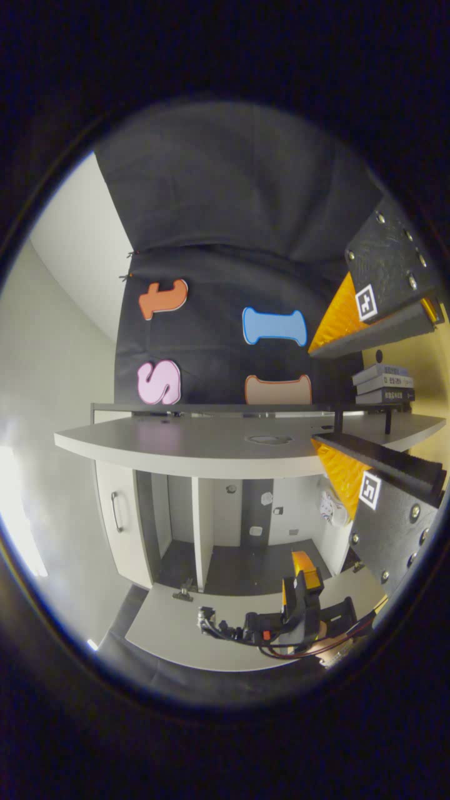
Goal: Grab one shoe with the right hand and put it into the shoe cabinet, grab the other shoe with the left hand and put it into the shoe cabinet; then close the right door with the right hand and the left door with the left hand.
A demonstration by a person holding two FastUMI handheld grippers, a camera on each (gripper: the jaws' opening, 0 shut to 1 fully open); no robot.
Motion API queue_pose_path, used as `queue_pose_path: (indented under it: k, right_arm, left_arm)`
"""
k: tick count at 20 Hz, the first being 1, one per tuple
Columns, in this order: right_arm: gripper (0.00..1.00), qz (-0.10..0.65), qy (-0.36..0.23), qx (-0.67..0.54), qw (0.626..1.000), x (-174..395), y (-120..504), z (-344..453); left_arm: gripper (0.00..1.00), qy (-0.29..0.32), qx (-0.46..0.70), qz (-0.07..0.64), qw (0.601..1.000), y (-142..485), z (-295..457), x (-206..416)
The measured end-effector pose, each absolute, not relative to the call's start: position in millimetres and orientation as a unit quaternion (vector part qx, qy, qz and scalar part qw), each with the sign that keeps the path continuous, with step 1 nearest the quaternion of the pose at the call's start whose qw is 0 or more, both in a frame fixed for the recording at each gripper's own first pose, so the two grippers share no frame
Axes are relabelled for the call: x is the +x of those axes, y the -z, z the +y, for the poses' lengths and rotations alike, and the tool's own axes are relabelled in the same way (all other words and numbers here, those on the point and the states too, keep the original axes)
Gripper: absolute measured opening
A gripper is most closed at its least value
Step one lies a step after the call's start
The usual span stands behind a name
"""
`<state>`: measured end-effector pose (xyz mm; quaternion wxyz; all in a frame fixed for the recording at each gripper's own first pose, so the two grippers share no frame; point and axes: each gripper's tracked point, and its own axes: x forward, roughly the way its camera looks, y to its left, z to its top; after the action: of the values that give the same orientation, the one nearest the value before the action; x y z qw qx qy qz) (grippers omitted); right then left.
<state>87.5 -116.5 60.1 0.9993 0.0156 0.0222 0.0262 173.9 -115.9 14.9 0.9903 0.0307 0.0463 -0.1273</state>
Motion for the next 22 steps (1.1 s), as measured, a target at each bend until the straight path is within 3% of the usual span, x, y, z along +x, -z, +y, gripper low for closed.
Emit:
queue_pose_path:
  k: [13, 18, 21, 22]
  right_arm:
    - [0.72, 0.040, -0.187, 0.053, 0.980, 110.9, -50.8, 6.1]
    - [0.69, 0.036, -0.203, 0.053, 0.977, 110.9, -55.2, 18.9]
    - [0.72, 0.033, -0.198, 0.058, 0.978, 108.3, -57.9, 13.2]
    - [0.69, 0.031, -0.196, 0.059, 0.978, 108.0, -58.6, 11.4]
  left_arm:
    - [0.98, 0.052, 0.036, 0.027, 0.998, -39.3, -65.6, 117.2]
    - [0.97, 0.037, 0.038, 0.024, 0.998, -43.1, -60.4, 111.9]
    - [0.98, 0.032, 0.040, 0.020, 0.999, -44.3, -59.1, 110.4]
    - [0.97, 0.028, 0.040, 0.018, 0.999, -45.5, -58.4, 110.1]
